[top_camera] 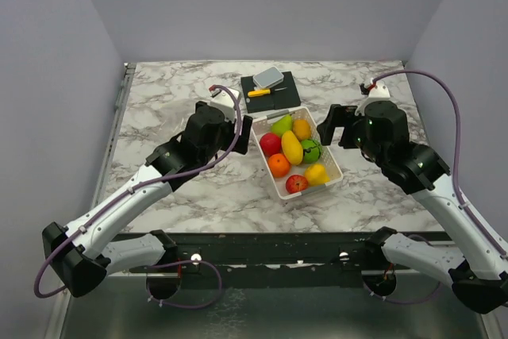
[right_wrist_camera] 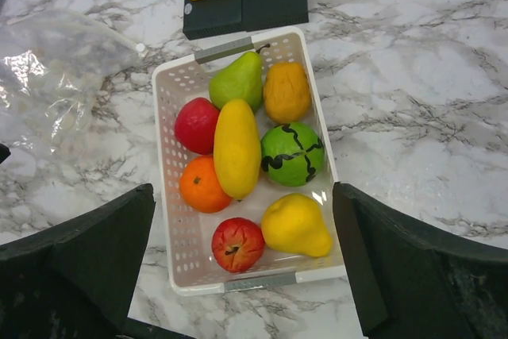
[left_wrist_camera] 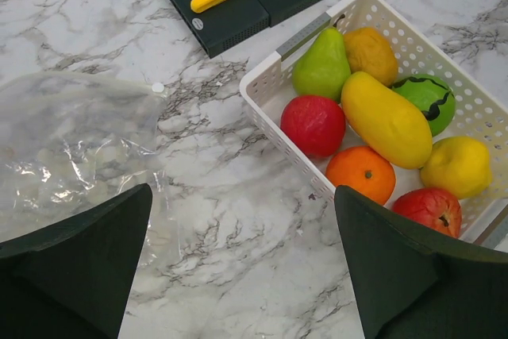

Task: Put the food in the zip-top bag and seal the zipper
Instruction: Move the bin to the center of the board.

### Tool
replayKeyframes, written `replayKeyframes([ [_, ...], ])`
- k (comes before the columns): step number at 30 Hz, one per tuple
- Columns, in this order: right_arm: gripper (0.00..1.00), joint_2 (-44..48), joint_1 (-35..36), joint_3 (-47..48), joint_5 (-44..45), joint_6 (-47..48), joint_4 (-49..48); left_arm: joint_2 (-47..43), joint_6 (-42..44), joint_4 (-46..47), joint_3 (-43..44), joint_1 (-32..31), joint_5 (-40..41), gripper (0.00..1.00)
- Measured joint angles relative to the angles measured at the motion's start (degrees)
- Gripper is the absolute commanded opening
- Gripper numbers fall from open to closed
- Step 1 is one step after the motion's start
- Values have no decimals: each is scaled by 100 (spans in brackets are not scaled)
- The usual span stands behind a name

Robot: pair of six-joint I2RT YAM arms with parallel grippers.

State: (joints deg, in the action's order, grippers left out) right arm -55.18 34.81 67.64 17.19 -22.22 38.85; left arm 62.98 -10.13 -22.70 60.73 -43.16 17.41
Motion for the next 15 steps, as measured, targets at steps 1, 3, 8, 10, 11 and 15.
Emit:
replayKeyframes([
  [1, 100, 0, 0, 31, -15, -31, 11, -4, 0, -61, 48, 2, 15, 99],
  [3, 100, 0, 0, 68, -42, -76, 7, -35, -11, -164, 101, 0, 74, 99],
  [8, 100, -26, 0, 125, -210, -136, 7, -212, -57, -452, 101, 0, 251, 99],
  [10, 100, -52, 0, 164, -295, -136, -9, -302, -92, -549, 98, 0, 306, 99],
  [11, 100, -61, 0, 173, -334, -133, -15, -348, -107, -595, 96, 0, 328, 99],
  [15, 99, -131, 0, 223, -542, -118, -13, -546, -160, -684, 2, 2, 398, 99],
])
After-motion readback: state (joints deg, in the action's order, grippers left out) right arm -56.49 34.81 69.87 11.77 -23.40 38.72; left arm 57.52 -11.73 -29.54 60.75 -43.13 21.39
